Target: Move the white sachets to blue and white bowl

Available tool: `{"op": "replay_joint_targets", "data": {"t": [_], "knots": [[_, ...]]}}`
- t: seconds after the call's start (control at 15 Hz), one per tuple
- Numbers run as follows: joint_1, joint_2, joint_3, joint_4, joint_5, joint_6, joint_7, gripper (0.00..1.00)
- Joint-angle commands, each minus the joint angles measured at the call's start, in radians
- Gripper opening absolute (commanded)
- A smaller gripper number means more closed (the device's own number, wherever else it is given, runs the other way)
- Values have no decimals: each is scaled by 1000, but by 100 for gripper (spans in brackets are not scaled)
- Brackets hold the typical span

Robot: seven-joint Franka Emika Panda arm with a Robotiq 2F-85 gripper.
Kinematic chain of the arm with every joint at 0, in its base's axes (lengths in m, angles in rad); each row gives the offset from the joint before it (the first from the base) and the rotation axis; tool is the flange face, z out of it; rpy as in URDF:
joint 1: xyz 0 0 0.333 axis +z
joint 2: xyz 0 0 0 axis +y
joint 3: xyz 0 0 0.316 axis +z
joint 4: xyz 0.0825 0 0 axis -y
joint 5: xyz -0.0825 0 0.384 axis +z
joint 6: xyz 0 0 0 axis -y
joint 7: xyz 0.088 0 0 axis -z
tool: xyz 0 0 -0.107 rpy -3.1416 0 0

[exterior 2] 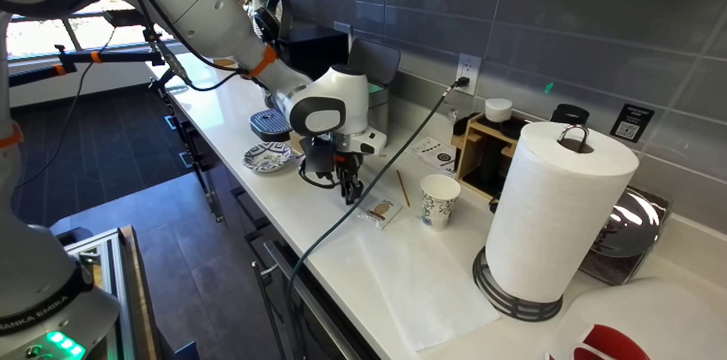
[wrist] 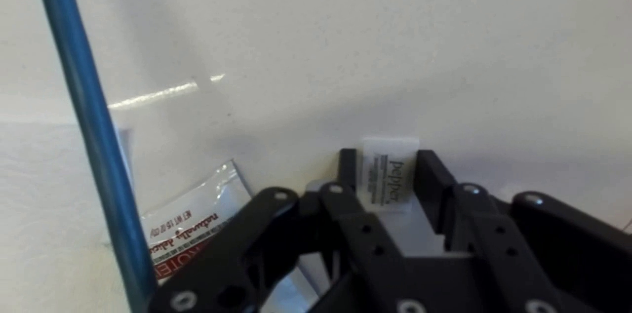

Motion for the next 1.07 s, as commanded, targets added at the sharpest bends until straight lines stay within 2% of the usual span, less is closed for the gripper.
{"op": "replay_joint_targets", "data": {"t": [0.0,0.07,0.4,0.73,1.0], "knots": [[-10,6,17,-15,26,-3,-39,4],[-9,1,19,-22,24,1,-45,0],[8,-43,25,-62,3,5,-50,1],[-1,-237,133,-243,92,-37,-275,1],[39,-373,193,-341,229,-127,-470,1]]}}
